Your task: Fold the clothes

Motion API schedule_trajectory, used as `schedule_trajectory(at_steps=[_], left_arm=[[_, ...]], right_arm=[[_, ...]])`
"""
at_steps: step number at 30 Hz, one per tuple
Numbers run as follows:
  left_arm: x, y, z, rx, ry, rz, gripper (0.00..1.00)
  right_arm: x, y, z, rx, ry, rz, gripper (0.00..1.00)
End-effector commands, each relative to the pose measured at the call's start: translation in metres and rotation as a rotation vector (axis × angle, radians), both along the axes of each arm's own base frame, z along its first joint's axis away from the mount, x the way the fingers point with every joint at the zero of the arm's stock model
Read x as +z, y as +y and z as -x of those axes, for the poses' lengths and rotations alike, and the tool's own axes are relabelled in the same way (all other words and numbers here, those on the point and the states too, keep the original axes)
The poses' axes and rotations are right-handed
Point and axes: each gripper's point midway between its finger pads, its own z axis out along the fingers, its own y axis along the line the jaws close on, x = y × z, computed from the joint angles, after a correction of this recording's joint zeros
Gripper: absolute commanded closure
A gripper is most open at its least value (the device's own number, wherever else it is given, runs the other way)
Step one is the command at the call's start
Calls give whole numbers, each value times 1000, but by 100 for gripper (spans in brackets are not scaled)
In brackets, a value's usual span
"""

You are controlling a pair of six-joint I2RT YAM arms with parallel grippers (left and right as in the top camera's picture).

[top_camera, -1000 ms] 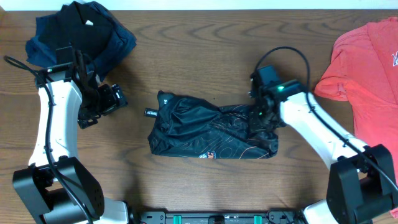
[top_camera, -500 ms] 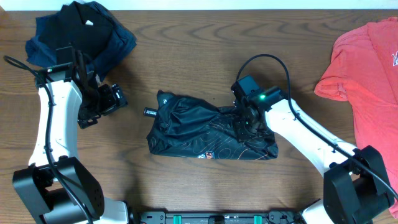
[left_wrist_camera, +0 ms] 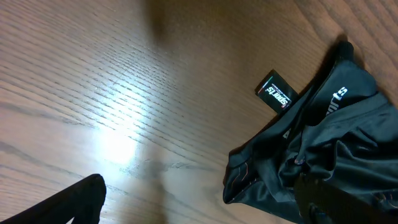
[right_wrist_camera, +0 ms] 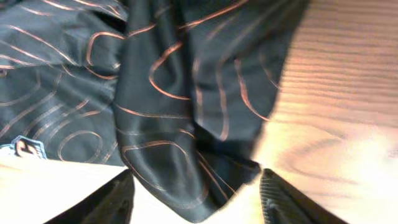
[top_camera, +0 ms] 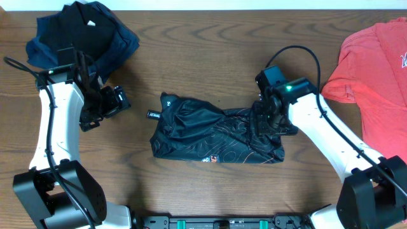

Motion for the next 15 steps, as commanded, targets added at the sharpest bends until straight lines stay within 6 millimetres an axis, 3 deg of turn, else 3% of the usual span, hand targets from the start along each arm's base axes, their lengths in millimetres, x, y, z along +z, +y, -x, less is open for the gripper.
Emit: schedule_trajectory(at_steps=[1, 5, 8, 11, 15], left_arm=[[-3, 2, 4, 18, 17, -5, 2], [-3, 2, 4, 18, 19, -4, 2], [-3, 2, 4, 18, 19, -4, 2], [-3, 2, 4, 18, 19, -4, 2], [-3, 2, 4, 18, 19, -4, 2]], right_arm=[[-17, 17, 19, 39, 62, -96, 46], [-38, 32, 39, 59, 112, -180, 55], [-49, 38, 53, 75, 146, -213, 71], [-51, 40, 59, 64, 164, -210, 85], [-41, 41, 57, 47, 155, -214, 88]])
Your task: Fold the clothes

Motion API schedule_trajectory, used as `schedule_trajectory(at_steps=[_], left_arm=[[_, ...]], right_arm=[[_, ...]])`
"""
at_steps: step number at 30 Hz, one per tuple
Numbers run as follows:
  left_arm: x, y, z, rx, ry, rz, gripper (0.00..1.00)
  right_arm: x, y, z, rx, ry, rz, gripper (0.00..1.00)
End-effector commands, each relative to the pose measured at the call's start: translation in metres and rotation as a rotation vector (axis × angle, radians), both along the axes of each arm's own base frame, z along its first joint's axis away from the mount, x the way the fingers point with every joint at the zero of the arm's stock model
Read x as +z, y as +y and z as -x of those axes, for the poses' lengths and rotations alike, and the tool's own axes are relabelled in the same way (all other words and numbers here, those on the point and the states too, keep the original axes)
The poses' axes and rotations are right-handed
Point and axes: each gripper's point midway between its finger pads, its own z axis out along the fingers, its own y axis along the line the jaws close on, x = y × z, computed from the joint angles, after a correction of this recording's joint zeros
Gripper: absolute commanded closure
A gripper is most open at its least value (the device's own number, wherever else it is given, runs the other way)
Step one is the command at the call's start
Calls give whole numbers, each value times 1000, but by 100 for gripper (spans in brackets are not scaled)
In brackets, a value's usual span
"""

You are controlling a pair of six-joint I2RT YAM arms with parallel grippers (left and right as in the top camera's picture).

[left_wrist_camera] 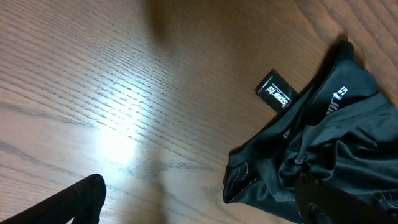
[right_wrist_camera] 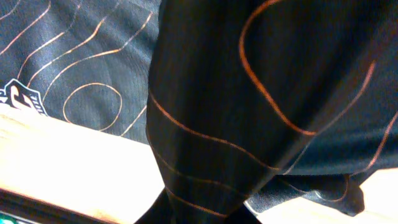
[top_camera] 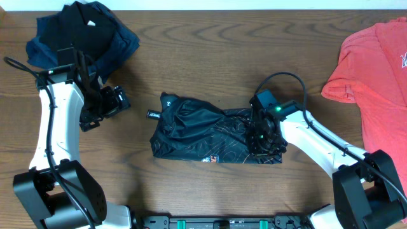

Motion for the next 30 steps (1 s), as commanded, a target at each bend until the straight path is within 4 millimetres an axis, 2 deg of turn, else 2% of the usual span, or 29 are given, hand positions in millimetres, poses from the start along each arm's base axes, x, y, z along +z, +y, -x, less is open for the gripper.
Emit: schedule_trajectory(at_steps=[1, 3, 4, 6, 10, 12, 15, 17, 20, 25, 28, 30], left_arm=[[-3, 2, 4, 18, 18, -4, 2], [-3, 2, 4, 18, 17, -4, 2], [-3, 2, 4, 19, 17, -4, 2], [-3, 2, 4, 18, 17, -4, 2], [-3, 2, 4, 18, 17, -4, 2], [-3, 2, 4, 19, 17, -4, 2], [-3, 2, 4, 18, 17, -4, 2], [-3, 2, 4, 18, 17, -4, 2], [-3, 2, 4, 18, 17, -4, 2], [-3, 2, 4, 18, 17, -4, 2], [-3, 2, 4, 18, 17, -4, 2], [-3, 2, 4, 18, 17, -4, 2]], right_arm=[[16, 10, -1, -9, -9, -37, 88], [25, 9, -1, -9, -7, -35, 87], [31, 9, 0, -9, -6, -35, 81], [37, 9, 0, -1, -8, -37, 66], [39, 14, 2, 29, -10, -57, 28], [40, 17, 3, 51, -10, -76, 23], [40, 10, -3, 21, -36, -40, 28], [44, -3, -14, -47, -72, 13, 37], [52, -18, -31, -100, -129, 39, 44], [51, -44, -55, -190, -182, 54, 76], [45, -47, -67, -219, -202, 34, 89], [39, -43, -71, -220, -207, 16, 90]])
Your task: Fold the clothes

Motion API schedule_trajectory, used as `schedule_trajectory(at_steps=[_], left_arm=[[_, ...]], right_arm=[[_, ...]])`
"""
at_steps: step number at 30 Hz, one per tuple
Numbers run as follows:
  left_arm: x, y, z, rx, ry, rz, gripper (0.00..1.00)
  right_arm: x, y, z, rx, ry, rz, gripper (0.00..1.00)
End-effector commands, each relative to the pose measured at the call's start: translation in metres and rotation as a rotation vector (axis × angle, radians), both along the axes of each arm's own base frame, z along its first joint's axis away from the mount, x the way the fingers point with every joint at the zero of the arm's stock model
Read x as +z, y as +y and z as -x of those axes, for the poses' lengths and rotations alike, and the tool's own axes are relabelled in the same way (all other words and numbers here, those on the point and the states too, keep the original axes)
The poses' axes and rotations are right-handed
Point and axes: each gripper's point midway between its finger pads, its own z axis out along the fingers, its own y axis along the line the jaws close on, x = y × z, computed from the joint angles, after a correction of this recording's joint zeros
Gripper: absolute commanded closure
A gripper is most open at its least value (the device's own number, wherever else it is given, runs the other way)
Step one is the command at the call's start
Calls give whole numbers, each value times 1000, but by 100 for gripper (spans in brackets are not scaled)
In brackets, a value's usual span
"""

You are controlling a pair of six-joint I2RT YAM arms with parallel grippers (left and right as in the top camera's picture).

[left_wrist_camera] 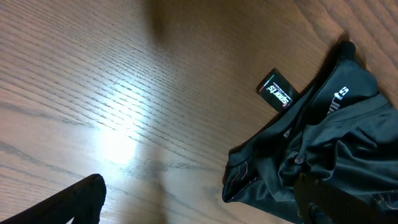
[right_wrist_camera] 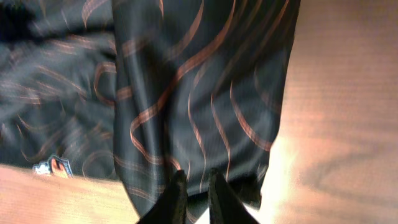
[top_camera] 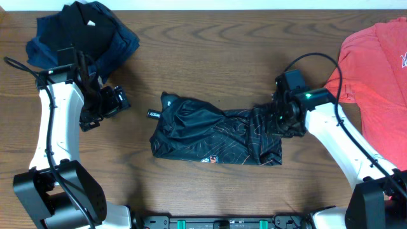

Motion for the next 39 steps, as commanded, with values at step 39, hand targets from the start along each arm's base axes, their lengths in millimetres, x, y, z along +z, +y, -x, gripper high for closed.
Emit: schedule_trajectory(at_steps=[39], left_arm=[[-3, 2, 4, 18, 18, -3, 2]], right_arm=[[-31, 34, 51, 77, 207, -14, 83]])
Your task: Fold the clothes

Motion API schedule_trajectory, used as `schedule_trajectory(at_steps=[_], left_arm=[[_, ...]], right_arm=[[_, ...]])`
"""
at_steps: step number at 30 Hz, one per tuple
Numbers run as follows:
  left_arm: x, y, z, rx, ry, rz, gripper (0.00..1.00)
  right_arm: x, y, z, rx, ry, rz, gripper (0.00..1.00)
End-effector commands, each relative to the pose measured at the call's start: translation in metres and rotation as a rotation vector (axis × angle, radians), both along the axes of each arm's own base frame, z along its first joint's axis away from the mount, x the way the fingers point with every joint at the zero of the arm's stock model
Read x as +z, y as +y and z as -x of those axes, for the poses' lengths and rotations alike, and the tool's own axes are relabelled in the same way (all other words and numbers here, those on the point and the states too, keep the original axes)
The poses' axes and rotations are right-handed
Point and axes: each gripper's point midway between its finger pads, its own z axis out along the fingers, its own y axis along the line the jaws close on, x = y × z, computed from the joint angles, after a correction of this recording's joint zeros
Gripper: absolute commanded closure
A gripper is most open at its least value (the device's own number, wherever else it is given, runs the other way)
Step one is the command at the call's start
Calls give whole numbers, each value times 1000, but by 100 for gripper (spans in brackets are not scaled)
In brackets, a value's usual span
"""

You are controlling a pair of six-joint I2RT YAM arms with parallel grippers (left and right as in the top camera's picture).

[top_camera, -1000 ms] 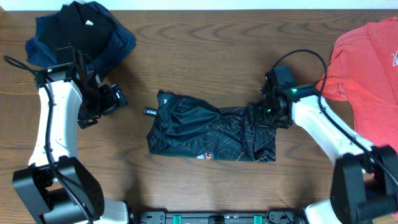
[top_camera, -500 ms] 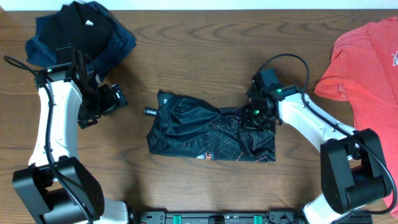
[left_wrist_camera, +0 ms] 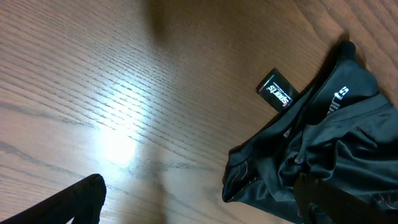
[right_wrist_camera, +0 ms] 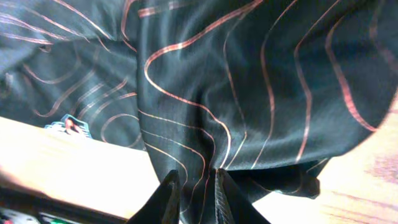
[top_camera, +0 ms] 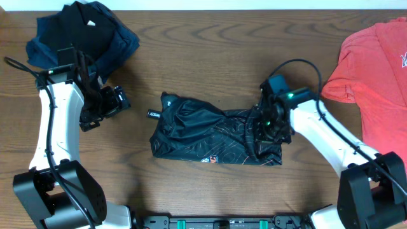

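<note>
A black sports garment with thin orange contour lines (top_camera: 210, 130) lies crumpled at the middle of the wooden table. Its hang tag (left_wrist_camera: 276, 91) sticks out at the left end. My right gripper (right_wrist_camera: 198, 190) is shut on a fold of the garment's right end (right_wrist_camera: 249, 93), lifting it a little; in the overhead view the right gripper (top_camera: 266, 127) sits over that end. My left gripper (top_camera: 105, 105) hovers open left of the garment, and its fingertips (left_wrist_camera: 81, 196) frame bare wood.
A dark navy and black pile of clothes (top_camera: 82, 32) lies at the back left corner. A red T-shirt (top_camera: 375, 63) is spread at the right edge. Bare wooden table (top_camera: 210, 57) lies between them, behind the black garment.
My right gripper, still shut on the garment's right end, has moved left from the far right of the garment to over its right portion, bunching the cloth. The left arm has not moved.
My right gripper was open over the garment's right end. Then it was down on the cloth. After that it held the end pulled out to the right. Now it holds the end back over the garment. The left arm stayed still throughout.
</note>
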Motion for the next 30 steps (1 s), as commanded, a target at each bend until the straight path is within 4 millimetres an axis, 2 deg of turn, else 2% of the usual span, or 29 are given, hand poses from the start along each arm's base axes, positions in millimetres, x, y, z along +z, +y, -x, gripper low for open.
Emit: schedule_trajectory(at_steps=[1, 3, 9, 12, 16, 21, 23, 24, 26, 27, 28, 30], left_arm=[[-3, 2, 4, 18, 18, -4, 2], [-3, 2, 4, 19, 18, -4, 2], [-3, 2, 4, 19, 17, -4, 2], [-3, 2, 4, 19, 17, -4, 2], [-3, 2, 4, 19, 17, -4, 2], [-3, 3, 1, 18, 5, -6, 2], [-4, 0, -3, 13, -14, 6, 2], [-4, -3, -5, 5, -25, 21, 2], [-6, -13, -10, -45, -53, 65, 2], [-8, -17, -12, -68, -61, 81, 2], [-11, -20, -13, -86, -65, 93, 2], [-18, -23, -15, -103, -67, 108, 2]], right_arm=[[-14, -1, 14, -22, 27, 45, 83], [-20, 4, 19, -35, 31, 39, 83], [-36, 35, 30, -3, 10, -46, 83], [-36, 48, 32, 24, -11, -60, 87], [-26, 54, 30, 37, -19, -55, 92], [12, 34, 12, 7, -68, 49, 91], [34, 22, 1, -9, -116, 99, 82], [44, 17, -3, -17, -139, 115, 72], [64, 10, -11, -26, -190, 131, 25], [72, 9, -13, -19, -208, 123, 8], [80, 8, -16, -19, -229, 112, 1], [90, 6, -18, -35, -258, 96, 1]])
